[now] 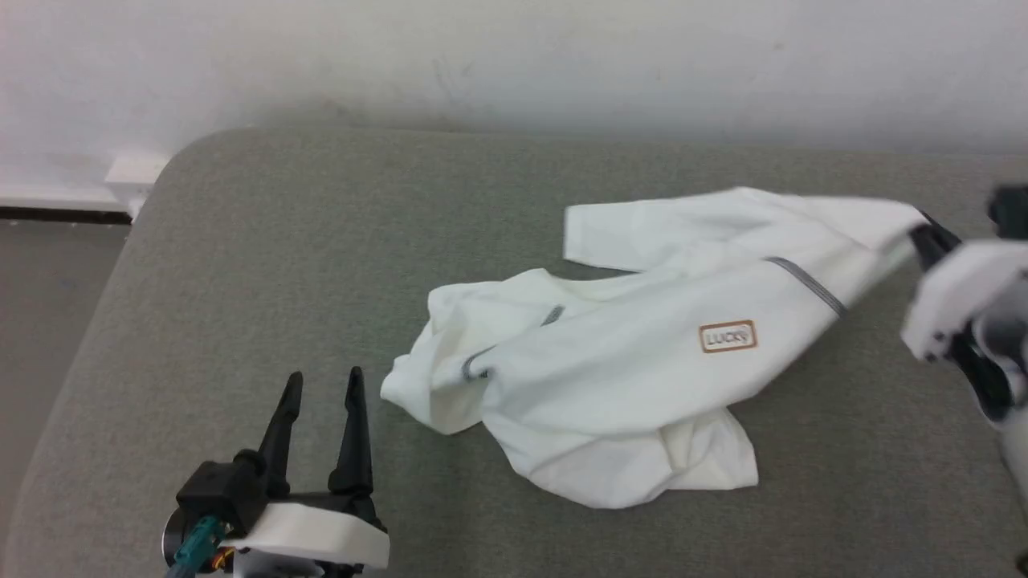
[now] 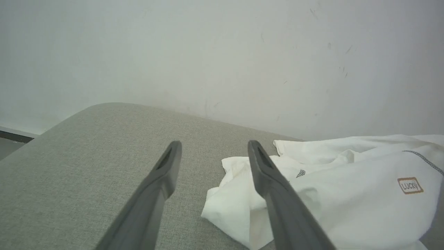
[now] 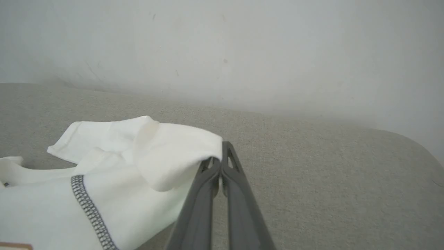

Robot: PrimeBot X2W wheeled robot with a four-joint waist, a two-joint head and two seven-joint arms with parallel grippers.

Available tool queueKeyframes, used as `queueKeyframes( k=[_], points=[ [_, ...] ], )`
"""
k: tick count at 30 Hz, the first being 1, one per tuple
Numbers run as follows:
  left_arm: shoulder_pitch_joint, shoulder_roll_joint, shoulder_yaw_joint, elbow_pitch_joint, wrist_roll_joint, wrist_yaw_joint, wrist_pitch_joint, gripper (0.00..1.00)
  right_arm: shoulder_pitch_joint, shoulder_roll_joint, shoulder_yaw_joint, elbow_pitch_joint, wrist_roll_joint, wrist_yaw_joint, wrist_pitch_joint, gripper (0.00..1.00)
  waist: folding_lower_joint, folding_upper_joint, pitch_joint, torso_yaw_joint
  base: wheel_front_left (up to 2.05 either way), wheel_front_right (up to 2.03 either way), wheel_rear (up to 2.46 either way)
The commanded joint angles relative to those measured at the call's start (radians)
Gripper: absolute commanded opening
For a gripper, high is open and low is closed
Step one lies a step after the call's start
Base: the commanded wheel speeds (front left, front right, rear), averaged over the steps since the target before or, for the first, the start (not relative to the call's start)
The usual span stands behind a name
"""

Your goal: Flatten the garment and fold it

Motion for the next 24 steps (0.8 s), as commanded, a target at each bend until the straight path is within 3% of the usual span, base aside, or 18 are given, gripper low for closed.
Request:
queueKeyframes(
  k=[1, 6, 10, 14, 15, 16, 17, 24],
  points=[
    [0.014, -0.004, 0.006, 0.003, 0.006, -0.002, -0.005, 1.0, 0.073, -0.018, -0.054, -0.029, -0.021, -0.001, 0.004, 0.0, 0.0, 0.0002, -0.015, -0.043, 0.0, 0.0, 0.0],
    [0.021, -0.005, 0.014, 0.014, 0.006, -0.007, -0.005, 1.0, 0.335, 0.001, -0.363, -0.205, -0.126, -0.001, 0.055, 0.0, 0.0, 0.0002, -0.016, -0.08, 0.0, 0.0, 0.0],
    [0.022, -0.005, 0.02, 0.019, 0.01, -0.01, -0.005, 1.0, 0.55, 0.128, -0.62, -0.391, -0.233, -0.001, 0.131, 0.0, 0.0, 0.0002, -0.013, -0.094, 0.0, 0.0, 0.0],
    [0.024, -0.002, 0.024, 0.029, 0.012, -0.013, -0.005, 1.0, 0.677, 0.259, -0.68, -0.532, -0.273, -0.001, 0.21, 0.01, 0.0, 0.0002, -0.011, -0.109, 0.0, 0.0, 0.0],
    [0.024, 0.0, 0.023, 0.034, 0.013, -0.014, -0.005, 1.0, 0.692, 0.277, -0.683, -0.55, -0.272, -0.001, 0.221, 0.25, 0.0, 0.0002, -0.013, -0.112, 0.0, 0.0, 0.0],
    [0.023, 0.002, 0.022, 0.039, 0.013, -0.014, -0.005, 1.0, 0.704, 0.286, -0.68, -0.568, -0.281, -0.001, 0.227, 0.91, 0.0, 0.0002, -0.014, -0.113, 0.0, 0.0, 0.0],
    [0.022, 0.004, 0.021, 0.045, 0.014, -0.015, -0.005, 1.0, 0.709, 0.294, -0.674, -0.589, -0.287, -0.001, 0.217, 1.0, 0.0, 0.0002, -0.016, -0.115, 0.0, 0.0, 0.0],
    [0.009, 0.03, 0.024, 0.065, 0.016, -0.012, 0.016, 1.0, 0.69, 0.324, -0.643, -0.721, -0.331, -0.001, -0.011, 1.0, 0.0, 0.0002, -0.044, -0.125, 0.0, 0.0, 0.0]
  ],
)
